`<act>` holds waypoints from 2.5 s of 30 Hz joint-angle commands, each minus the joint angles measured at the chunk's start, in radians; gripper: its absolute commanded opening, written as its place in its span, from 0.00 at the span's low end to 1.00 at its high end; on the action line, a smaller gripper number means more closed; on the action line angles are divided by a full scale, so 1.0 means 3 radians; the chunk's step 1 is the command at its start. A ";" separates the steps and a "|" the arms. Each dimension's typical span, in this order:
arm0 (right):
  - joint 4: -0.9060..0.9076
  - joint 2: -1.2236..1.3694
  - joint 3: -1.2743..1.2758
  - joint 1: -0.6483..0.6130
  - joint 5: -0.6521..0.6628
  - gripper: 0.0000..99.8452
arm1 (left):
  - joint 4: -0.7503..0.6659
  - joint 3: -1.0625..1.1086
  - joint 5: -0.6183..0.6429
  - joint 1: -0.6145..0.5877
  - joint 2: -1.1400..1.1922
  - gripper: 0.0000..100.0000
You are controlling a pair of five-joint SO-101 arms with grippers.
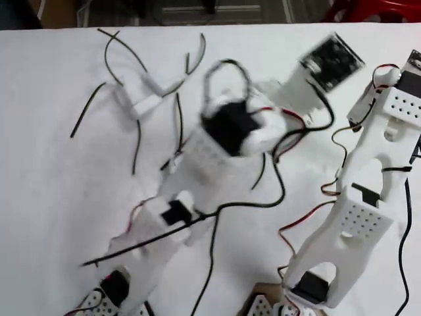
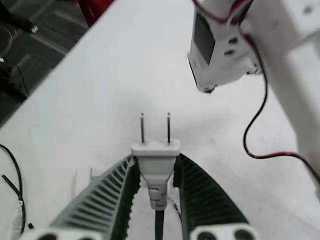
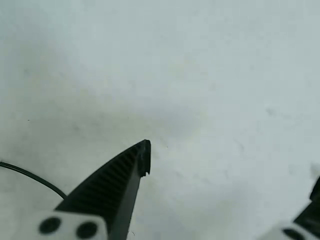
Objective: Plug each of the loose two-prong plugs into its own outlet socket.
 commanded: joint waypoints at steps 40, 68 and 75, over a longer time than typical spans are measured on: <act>0.0028 -0.1757 -0.0010 -0.0468 0.0731 0.48 | -0.0312 0.2578 0.0951 -0.0514 -0.3670 0.02; 0.0023 -0.3736 -0.0041 -0.3015 0.0931 0.03 | -0.4368 0.8081 0.0588 -0.0514 -0.6437 0.02; -0.0084 -0.3762 -0.0051 -0.3634 0.0931 0.02 | -0.5324 0.8746 0.0604 -0.0586 -0.6437 0.02</act>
